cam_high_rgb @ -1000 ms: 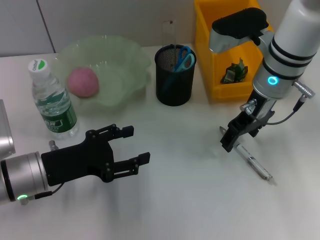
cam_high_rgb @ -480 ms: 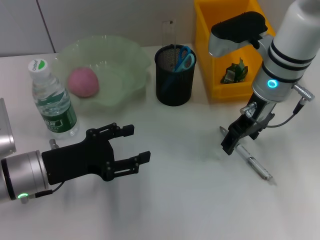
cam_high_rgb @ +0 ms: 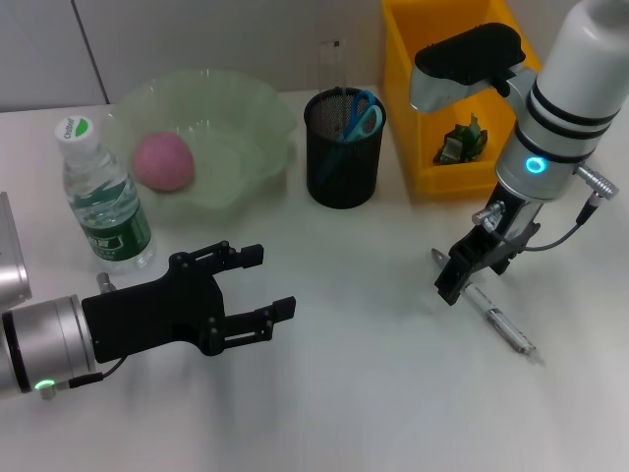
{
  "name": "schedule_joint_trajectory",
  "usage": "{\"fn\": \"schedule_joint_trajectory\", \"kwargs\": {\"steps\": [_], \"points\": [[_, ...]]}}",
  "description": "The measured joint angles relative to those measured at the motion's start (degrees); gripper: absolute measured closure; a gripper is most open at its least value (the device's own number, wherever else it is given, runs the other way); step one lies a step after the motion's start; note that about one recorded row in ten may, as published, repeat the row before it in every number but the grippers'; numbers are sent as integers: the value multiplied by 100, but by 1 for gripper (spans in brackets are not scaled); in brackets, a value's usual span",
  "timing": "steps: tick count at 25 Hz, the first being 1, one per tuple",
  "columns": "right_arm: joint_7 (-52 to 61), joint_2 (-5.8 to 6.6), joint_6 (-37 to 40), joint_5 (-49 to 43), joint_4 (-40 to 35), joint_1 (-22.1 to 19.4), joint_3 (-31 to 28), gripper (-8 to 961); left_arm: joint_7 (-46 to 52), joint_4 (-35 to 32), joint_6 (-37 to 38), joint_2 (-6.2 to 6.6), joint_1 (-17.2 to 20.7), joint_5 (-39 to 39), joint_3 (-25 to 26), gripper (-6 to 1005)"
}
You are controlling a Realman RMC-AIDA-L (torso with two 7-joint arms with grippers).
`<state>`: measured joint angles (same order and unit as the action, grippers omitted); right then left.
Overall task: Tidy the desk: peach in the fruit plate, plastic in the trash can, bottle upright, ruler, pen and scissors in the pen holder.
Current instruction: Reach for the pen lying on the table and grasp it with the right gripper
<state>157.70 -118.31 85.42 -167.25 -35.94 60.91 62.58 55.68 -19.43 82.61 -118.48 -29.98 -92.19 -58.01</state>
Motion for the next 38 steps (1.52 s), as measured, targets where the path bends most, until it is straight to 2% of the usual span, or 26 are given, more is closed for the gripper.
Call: {"fn": "schedule_joint_trajectory", "kwargs": {"steps": [38], "points": [[1,-41,3,0,-25,20,70,122,-58,0,1,0,-25,0,0,213]]}}
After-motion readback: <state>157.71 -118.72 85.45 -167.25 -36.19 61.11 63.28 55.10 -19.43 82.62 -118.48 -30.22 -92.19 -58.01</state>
